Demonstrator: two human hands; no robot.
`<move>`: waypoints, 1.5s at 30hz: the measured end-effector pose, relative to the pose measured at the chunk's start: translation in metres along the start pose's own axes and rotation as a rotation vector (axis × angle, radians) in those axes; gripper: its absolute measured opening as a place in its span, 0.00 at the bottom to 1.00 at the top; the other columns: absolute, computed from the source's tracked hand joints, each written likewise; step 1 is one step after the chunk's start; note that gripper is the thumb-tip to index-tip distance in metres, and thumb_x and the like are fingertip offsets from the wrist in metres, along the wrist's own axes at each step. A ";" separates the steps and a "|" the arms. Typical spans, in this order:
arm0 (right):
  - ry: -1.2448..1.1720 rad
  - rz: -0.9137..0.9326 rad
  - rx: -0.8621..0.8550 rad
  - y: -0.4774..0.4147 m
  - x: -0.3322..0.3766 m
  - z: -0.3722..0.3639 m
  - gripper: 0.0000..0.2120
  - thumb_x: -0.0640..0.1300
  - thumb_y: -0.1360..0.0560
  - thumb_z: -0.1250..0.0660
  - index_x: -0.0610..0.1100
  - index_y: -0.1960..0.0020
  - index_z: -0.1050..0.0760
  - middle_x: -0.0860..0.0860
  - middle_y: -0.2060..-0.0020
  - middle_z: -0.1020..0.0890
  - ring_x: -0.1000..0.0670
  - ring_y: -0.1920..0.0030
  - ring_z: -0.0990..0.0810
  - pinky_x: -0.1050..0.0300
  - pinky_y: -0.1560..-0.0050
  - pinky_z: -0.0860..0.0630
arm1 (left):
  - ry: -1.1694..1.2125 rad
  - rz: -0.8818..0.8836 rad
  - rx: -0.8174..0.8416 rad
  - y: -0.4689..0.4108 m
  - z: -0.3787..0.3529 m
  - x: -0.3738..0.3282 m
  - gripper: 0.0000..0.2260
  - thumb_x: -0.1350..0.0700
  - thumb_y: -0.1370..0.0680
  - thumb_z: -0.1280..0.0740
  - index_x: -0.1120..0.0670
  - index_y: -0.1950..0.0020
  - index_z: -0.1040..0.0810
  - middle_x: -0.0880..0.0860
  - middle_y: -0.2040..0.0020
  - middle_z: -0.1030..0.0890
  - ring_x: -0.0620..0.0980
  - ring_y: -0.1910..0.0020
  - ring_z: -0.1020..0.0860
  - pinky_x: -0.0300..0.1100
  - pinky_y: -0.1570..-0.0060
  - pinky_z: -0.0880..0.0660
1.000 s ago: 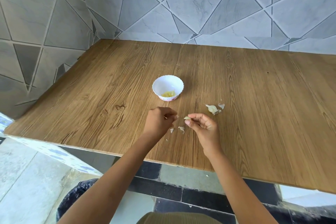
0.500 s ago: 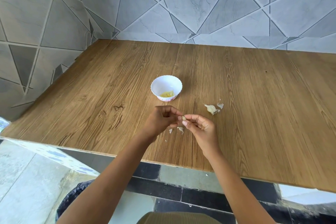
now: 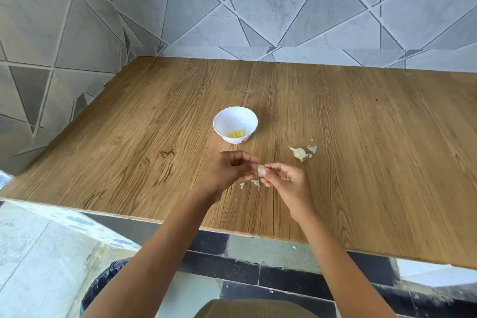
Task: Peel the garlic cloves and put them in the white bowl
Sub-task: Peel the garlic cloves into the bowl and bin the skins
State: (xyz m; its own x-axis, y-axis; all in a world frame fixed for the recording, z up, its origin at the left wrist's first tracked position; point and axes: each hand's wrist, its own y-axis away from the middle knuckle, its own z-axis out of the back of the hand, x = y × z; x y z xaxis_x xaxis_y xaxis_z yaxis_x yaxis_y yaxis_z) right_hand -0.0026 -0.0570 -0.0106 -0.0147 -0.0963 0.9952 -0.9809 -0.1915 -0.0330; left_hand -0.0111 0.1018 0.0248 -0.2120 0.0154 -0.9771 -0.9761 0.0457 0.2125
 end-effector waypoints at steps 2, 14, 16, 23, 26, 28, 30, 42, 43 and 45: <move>-0.012 -0.024 0.004 -0.001 -0.002 0.000 0.04 0.35 0.27 0.31 0.41 0.55 0.19 0.49 0.65 0.16 0.56 0.66 0.19 0.65 0.63 0.23 | -0.002 0.013 -0.014 0.001 0.000 0.001 0.05 0.65 0.26 0.30 0.58 0.52 0.19 0.54 0.59 0.18 0.48 0.59 0.19 0.38 0.53 0.21; 0.517 0.222 -0.108 -0.002 -0.018 0.001 0.03 0.42 0.29 0.27 0.46 0.60 0.20 0.55 0.68 0.18 0.58 0.67 0.22 0.64 0.65 0.25 | 0.164 0.072 -0.017 0.002 0.009 0.006 0.07 0.69 0.24 0.35 0.62 0.49 0.21 0.56 0.58 0.19 0.46 0.60 0.17 0.35 0.56 0.21; 0.651 0.293 -0.145 -0.002 -0.022 0.000 0.05 0.45 0.30 0.26 0.46 0.62 0.21 0.57 0.69 0.20 0.58 0.69 0.24 0.60 0.70 0.26 | 0.120 0.059 -0.045 0.002 0.013 0.007 0.06 0.69 0.25 0.34 0.63 0.50 0.21 0.56 0.58 0.18 0.45 0.60 0.17 0.34 0.57 0.21; 0.895 0.424 -0.106 0.007 -0.028 0.000 0.12 0.36 0.28 0.31 0.42 0.45 0.20 0.50 0.52 0.16 0.48 0.51 0.19 0.44 0.49 0.22 | -0.369 -0.007 -0.354 -0.016 0.047 0.016 0.07 0.64 0.29 0.28 0.52 0.61 0.19 0.49 0.63 0.19 0.47 0.63 0.22 0.42 0.59 0.23; 0.994 0.373 -0.080 0.015 -0.035 0.006 0.15 0.46 0.25 0.36 0.41 0.41 0.22 0.47 0.46 0.18 0.46 0.44 0.20 0.41 0.42 0.25 | -0.577 -0.030 -0.526 -0.027 0.063 0.018 0.04 0.59 0.29 0.27 0.51 0.61 0.19 0.46 0.65 0.20 0.46 0.64 0.23 0.40 0.62 0.27; 1.100 0.330 -0.073 0.019 -0.040 0.011 0.21 0.52 0.24 0.42 0.40 0.39 0.23 0.46 0.41 0.20 0.44 0.38 0.23 0.39 0.36 0.29 | -0.660 -0.037 -0.571 -0.033 0.070 0.020 0.03 0.59 0.29 0.27 0.51 0.60 0.19 0.44 0.65 0.21 0.47 0.61 0.21 0.42 0.59 0.25; 1.189 0.314 -0.072 0.022 -0.044 0.013 0.24 0.54 0.24 0.45 0.40 0.38 0.24 0.44 0.38 0.22 0.43 0.35 0.26 0.39 0.34 0.32 | -0.731 -0.024 -0.569 -0.035 0.073 0.024 0.02 0.60 0.28 0.28 0.53 0.57 0.18 0.45 0.63 0.19 0.50 0.58 0.20 0.44 0.58 0.22; 1.061 0.299 -0.123 0.023 -0.046 0.015 0.17 0.42 0.25 0.33 0.38 0.37 0.24 0.44 0.36 0.24 0.43 0.33 0.28 0.46 0.31 0.38 | -1.173 -0.255 -0.099 -0.019 0.005 0.022 0.21 0.71 0.26 0.40 0.54 0.38 0.21 0.52 0.40 0.21 0.52 0.47 0.21 0.46 0.52 0.22; 1.045 0.294 -0.129 0.023 -0.046 0.015 0.17 0.40 0.25 0.31 0.38 0.37 0.24 0.44 0.37 0.23 0.43 0.33 0.28 0.47 0.31 0.38 | -1.222 -0.237 -0.087 -0.019 0.000 0.024 0.22 0.71 0.27 0.40 0.55 0.37 0.23 0.53 0.39 0.22 0.52 0.45 0.22 0.44 0.52 0.22; 1.024 0.292 -0.140 0.025 -0.044 0.014 0.18 0.39 0.26 0.31 0.38 0.37 0.25 0.44 0.37 0.23 0.44 0.33 0.28 0.47 0.32 0.36 | -1.276 -0.244 -0.063 -0.016 -0.009 0.026 0.22 0.72 0.27 0.40 0.56 0.36 0.23 0.54 0.40 0.24 0.53 0.44 0.24 0.43 0.51 0.23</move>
State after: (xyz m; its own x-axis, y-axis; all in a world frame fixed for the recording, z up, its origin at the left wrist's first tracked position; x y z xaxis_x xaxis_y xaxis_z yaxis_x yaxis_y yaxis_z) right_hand -0.0236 -0.0714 -0.0567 -0.3441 0.7564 0.5563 -0.9256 -0.1737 -0.3363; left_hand -0.0016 0.0920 -0.0040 0.1312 0.9485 -0.2883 -0.9907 0.1360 -0.0034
